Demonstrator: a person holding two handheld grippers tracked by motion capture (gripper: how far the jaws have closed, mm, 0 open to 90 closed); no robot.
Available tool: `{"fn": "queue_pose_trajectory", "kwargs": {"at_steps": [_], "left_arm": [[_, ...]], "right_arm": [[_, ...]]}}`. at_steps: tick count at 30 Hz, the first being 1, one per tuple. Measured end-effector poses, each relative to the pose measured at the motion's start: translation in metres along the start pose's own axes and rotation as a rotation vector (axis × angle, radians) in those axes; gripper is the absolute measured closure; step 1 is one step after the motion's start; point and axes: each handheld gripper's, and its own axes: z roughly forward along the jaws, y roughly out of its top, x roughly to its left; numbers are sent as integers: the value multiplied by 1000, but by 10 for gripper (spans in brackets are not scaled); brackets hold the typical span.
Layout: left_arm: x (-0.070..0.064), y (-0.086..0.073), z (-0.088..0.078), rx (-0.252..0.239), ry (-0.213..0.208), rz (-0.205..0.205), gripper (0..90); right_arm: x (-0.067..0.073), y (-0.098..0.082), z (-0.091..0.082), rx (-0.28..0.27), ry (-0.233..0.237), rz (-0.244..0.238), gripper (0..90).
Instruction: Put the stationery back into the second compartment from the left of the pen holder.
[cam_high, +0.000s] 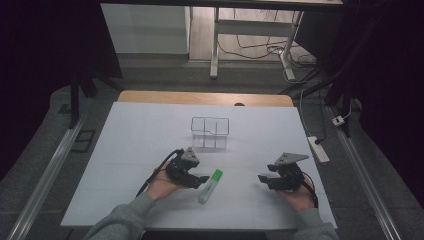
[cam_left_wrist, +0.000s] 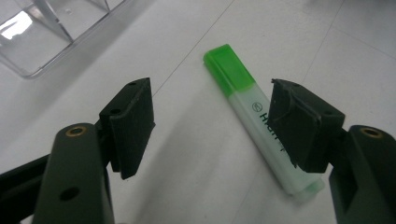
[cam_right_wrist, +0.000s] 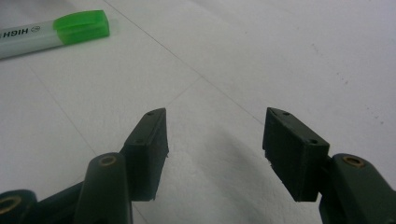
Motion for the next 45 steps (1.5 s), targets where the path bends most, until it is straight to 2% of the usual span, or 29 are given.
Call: {"fn": "queue_pose_trajectory", "kwargs": {"at_steps": [13, 24, 30, 34, 37, 45], "left_arm": [[-7, 19, 28, 56, -2, -11, 312], [-12, 27, 52, 100, 0, -11, 326], [-16, 27, 59, 120, 16, -13, 365], [-18, 27, 59, 121, 44, -16, 393], [-21, 26, 59, 120, 69, -10, 429], [-29, 28, 59, 135, 80, -11, 561]], "right_arm": [[0, 0, 0, 0, 6, 9, 402], [-1, -1, 1, 6, 4, 10, 402], [-1, -1, 1, 7, 3, 8, 401], [0, 0, 1, 5, 3, 7, 401], [0, 0, 2, 5, 4, 9, 401], [0, 0, 1, 5, -1, 5, 401]]}}
